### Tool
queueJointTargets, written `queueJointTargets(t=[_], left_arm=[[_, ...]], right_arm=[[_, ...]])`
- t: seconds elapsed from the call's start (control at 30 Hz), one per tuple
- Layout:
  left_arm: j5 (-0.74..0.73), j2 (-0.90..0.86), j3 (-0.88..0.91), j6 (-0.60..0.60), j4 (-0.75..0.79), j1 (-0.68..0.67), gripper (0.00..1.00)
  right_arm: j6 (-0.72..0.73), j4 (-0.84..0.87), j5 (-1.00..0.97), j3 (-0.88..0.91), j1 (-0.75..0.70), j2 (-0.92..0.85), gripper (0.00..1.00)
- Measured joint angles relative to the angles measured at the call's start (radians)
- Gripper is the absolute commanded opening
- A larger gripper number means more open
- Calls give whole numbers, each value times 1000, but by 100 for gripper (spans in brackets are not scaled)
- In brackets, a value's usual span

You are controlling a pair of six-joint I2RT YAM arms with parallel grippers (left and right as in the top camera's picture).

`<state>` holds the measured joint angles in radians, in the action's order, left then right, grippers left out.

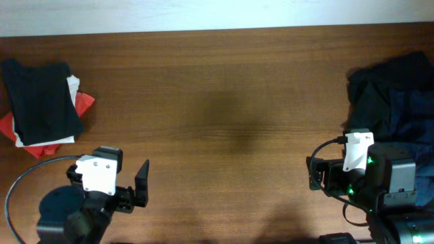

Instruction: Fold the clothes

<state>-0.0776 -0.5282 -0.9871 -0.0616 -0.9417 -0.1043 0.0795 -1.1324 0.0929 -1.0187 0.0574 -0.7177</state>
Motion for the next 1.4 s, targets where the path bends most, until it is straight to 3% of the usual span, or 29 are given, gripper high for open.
queueJointTargets(t=[0.43,0.57,0.7,0.77,0.87,1.13,1.4], left_arm=[[0,1,3,0,-42,0,99],[0,1,4,0,-43,0,99],[0,1,5,0,-45,0,99],[0,-1,5,0,-44,0,99],[0,0,5,0,-44,0,99],[0,0,5,0,-44,0,99],[0,0,6,0,-45,0,99]], right_arm=[[-2,40,-32,13,0,26,99],[-10,282,-52,175,0,212,99],[-13,560,-55,476,0,444,99],[-13,784,-56,652,0,581,99],[-13,909,-56,810,-15,686,99],[-88,976,-62,969,-43,700,99],[-125,980,-63,970,-43,703,99]])
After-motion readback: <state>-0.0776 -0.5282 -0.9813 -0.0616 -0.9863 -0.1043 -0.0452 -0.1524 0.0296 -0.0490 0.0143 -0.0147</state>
